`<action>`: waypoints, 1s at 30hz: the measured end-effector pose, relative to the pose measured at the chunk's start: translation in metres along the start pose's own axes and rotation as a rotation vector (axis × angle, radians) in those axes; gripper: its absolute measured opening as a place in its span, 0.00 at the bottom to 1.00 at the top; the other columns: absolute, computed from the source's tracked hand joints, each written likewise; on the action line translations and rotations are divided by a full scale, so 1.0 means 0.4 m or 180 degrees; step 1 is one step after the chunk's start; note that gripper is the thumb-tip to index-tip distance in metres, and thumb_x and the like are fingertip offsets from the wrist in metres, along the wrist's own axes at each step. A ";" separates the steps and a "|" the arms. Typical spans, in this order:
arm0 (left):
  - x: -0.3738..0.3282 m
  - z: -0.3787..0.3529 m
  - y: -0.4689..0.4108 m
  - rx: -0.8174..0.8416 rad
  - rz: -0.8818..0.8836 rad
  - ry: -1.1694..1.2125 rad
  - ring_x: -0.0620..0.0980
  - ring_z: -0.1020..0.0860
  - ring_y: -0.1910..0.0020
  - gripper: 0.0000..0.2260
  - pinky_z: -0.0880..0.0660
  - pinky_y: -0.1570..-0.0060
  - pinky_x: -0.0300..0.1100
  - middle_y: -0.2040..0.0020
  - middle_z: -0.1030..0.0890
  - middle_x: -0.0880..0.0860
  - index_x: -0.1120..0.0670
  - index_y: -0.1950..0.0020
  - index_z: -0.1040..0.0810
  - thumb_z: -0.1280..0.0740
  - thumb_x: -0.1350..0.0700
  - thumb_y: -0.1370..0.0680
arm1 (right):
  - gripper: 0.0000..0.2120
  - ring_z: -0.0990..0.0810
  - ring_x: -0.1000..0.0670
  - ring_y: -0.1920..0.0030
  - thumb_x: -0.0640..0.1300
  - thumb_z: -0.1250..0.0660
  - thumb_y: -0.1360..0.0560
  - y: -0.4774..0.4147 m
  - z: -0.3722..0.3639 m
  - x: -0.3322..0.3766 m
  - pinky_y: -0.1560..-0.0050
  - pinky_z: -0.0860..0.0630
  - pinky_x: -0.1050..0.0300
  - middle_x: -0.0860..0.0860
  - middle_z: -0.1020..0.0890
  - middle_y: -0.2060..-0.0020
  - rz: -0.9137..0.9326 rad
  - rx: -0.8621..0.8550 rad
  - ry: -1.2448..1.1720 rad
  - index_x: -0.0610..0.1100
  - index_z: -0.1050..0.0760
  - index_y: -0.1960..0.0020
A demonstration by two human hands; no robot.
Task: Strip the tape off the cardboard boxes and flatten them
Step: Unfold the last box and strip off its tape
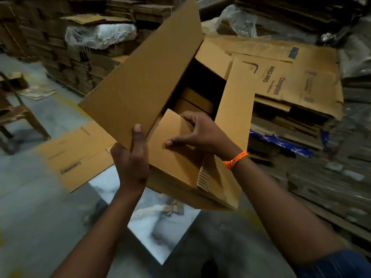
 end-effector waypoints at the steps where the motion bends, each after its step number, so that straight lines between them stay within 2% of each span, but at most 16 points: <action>1: -0.010 0.041 -0.006 0.0073 -0.0126 -0.0154 0.33 0.20 0.51 0.08 0.26 0.50 0.29 0.50 0.17 0.41 0.50 0.41 0.20 0.38 0.51 0.15 | 0.25 0.18 0.55 0.53 0.54 0.17 0.37 0.026 -0.037 0.012 0.58 0.20 0.57 0.52 0.17 0.52 0.0001 -0.0145 -0.0192 0.48 0.22 0.46; 3: -0.015 0.118 -0.030 0.0205 -0.0232 -0.0482 0.38 0.19 0.59 0.11 0.23 0.56 0.38 0.58 0.18 0.44 0.45 0.53 0.21 0.40 0.47 0.15 | 0.24 0.18 0.56 0.52 0.54 0.17 0.36 0.070 -0.130 0.023 0.60 0.22 0.63 0.53 0.17 0.52 -0.0129 -0.0332 -0.0502 0.49 0.23 0.46; 5: 0.006 0.180 -0.064 0.0394 -0.0059 -0.0742 0.43 0.27 0.72 0.22 0.33 0.69 0.40 0.70 0.25 0.50 0.50 0.67 0.28 0.42 0.45 0.14 | 0.22 0.17 0.57 0.52 0.53 0.18 0.35 0.101 -0.222 0.028 0.59 0.22 0.64 0.54 0.17 0.51 -0.0315 -0.0449 -0.0776 0.49 0.23 0.47; 6: 0.024 0.209 -0.081 0.0511 0.0112 -0.0841 0.45 0.30 0.73 0.26 0.36 0.70 0.41 0.72 0.28 0.52 0.55 0.69 0.30 0.43 0.45 0.14 | 0.21 0.17 0.57 0.52 0.51 0.18 0.34 0.113 -0.265 0.029 0.58 0.20 0.62 0.54 0.16 0.52 -0.0410 -0.0497 -0.0878 0.47 0.22 0.47; 7: 0.048 0.237 -0.096 0.0623 0.0312 -0.0897 0.48 0.28 0.72 0.27 0.36 0.69 0.43 0.70 0.27 0.53 0.60 0.68 0.28 0.43 0.44 0.14 | 0.21 0.16 0.55 0.52 0.50 0.18 0.34 0.123 -0.305 0.036 0.57 0.18 0.58 0.52 0.16 0.52 -0.0485 -0.0548 -0.0938 0.44 0.21 0.47; 9: 0.098 0.299 -0.127 0.0723 0.0695 -0.0894 0.51 0.25 0.67 0.25 0.33 0.66 0.43 0.66 0.22 0.52 0.58 0.63 0.24 0.42 0.44 0.14 | 0.24 0.17 0.53 0.51 0.50 0.18 0.34 0.128 -0.381 0.060 0.52 0.17 0.49 0.51 0.16 0.51 -0.0581 -0.0595 -0.0904 0.40 0.22 0.45; 12: 0.187 0.385 -0.180 0.0810 0.1043 -0.0893 0.43 0.25 0.62 0.17 0.33 0.66 0.39 0.60 0.22 0.47 0.53 0.54 0.23 0.43 0.44 0.15 | 0.31 0.17 0.50 0.51 0.63 0.20 0.38 0.089 -0.478 0.103 0.52 0.19 0.41 0.50 0.16 0.52 -0.0676 -0.0521 -0.0426 0.42 0.23 0.47; 14: 0.260 0.439 -0.227 0.0819 0.1224 -0.0698 0.44 0.23 0.60 0.16 0.31 0.63 0.39 0.58 0.21 0.47 0.53 0.49 0.23 0.42 0.43 0.15 | 0.33 0.17 0.49 0.52 0.69 0.23 0.39 0.040 -0.528 0.132 0.54 0.20 0.39 0.49 0.16 0.53 -0.0632 -0.0430 -0.0002 0.43 0.22 0.48; 16: 0.348 0.500 -0.296 0.0666 0.1435 -0.0444 0.50 0.21 0.60 0.17 0.28 0.60 0.43 0.59 0.20 0.49 0.53 0.52 0.22 0.41 0.42 0.16 | 0.30 0.18 0.48 0.53 0.67 0.25 0.35 -0.011 -0.578 0.175 0.54 0.21 0.40 0.49 0.16 0.53 -0.0542 -0.0213 0.0396 0.44 0.21 0.47; 18: 0.427 0.557 -0.365 0.0534 0.1580 -0.0323 0.50 0.25 0.62 0.18 0.30 0.60 0.47 0.61 0.23 0.54 0.53 0.57 0.24 0.39 0.41 0.18 | 0.30 0.19 0.50 0.51 0.66 0.26 0.32 -0.045 -0.648 0.203 0.52 0.20 0.44 0.49 0.17 0.50 -0.0555 0.0321 0.0749 0.45 0.22 0.41; 20: 0.486 0.604 -0.426 0.0422 0.1677 -0.0186 0.49 0.28 0.64 0.19 0.35 0.63 0.46 0.64 0.26 0.54 0.54 0.62 0.26 0.37 0.43 0.17 | 0.29 0.18 0.54 0.52 0.66 0.26 0.31 -0.062 -0.707 0.205 0.51 0.19 0.51 0.53 0.17 0.49 -0.0893 0.0975 0.0998 0.48 0.21 0.38; 22: 0.531 0.634 -0.470 0.0404 0.1796 -0.0175 0.49 0.33 0.66 0.20 0.38 0.64 0.44 0.66 0.31 0.53 0.54 0.65 0.31 0.37 0.46 0.17 | 0.30 0.17 0.56 0.56 0.72 0.28 0.35 -0.051 -0.723 0.200 0.49 0.18 0.50 0.54 0.15 0.51 -0.1398 0.1311 0.0958 0.52 0.17 0.43; 24: 0.586 0.644 -0.505 0.0355 0.1989 -0.0138 0.49 0.33 0.68 0.20 0.37 0.67 0.40 0.67 0.32 0.53 0.54 0.65 0.32 0.37 0.47 0.16 | 0.32 0.16 0.55 0.56 0.76 0.29 0.39 -0.013 -0.710 0.211 0.49 0.18 0.50 0.53 0.15 0.53 -0.1793 0.1434 0.0833 0.54 0.18 0.45; 26: 0.627 0.625 -0.526 0.0312 0.2374 0.0266 0.50 0.25 0.66 0.18 0.28 0.69 0.36 0.64 0.24 0.53 0.56 0.61 0.26 0.37 0.48 0.15 | 0.34 0.19 0.54 0.50 0.75 0.28 0.38 0.042 -0.691 0.209 0.48 0.19 0.52 0.55 0.19 0.48 -0.2231 0.1579 0.1199 0.55 0.21 0.40; 28: 0.664 0.580 -0.540 0.0409 0.2602 0.0585 0.52 0.19 0.61 0.15 0.20 0.61 0.44 0.58 0.18 0.53 0.56 0.55 0.22 0.38 0.47 0.15 | 0.35 0.24 0.53 0.46 0.70 0.27 0.33 0.093 -0.681 0.189 0.48 0.23 0.55 0.56 0.23 0.45 -0.2629 0.1611 0.1936 0.55 0.28 0.32; 30: 0.702 0.528 -0.558 0.0544 0.2647 0.0733 0.52 0.18 0.57 0.14 0.19 0.58 0.46 0.53 0.17 0.54 0.55 0.51 0.21 0.38 0.47 0.15 | 0.38 0.24 0.50 0.44 0.67 0.26 0.32 0.122 -0.698 0.132 0.47 0.24 0.54 0.52 0.22 0.42 -0.2704 0.1294 0.2307 0.53 0.32 0.28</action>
Point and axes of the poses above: each hand's wrist, its own y-axis away from the middle knuckle, its own z-axis out of the back of the hand, x = y × z, the point moved 8 cm from there along -y, towards the middle knuckle
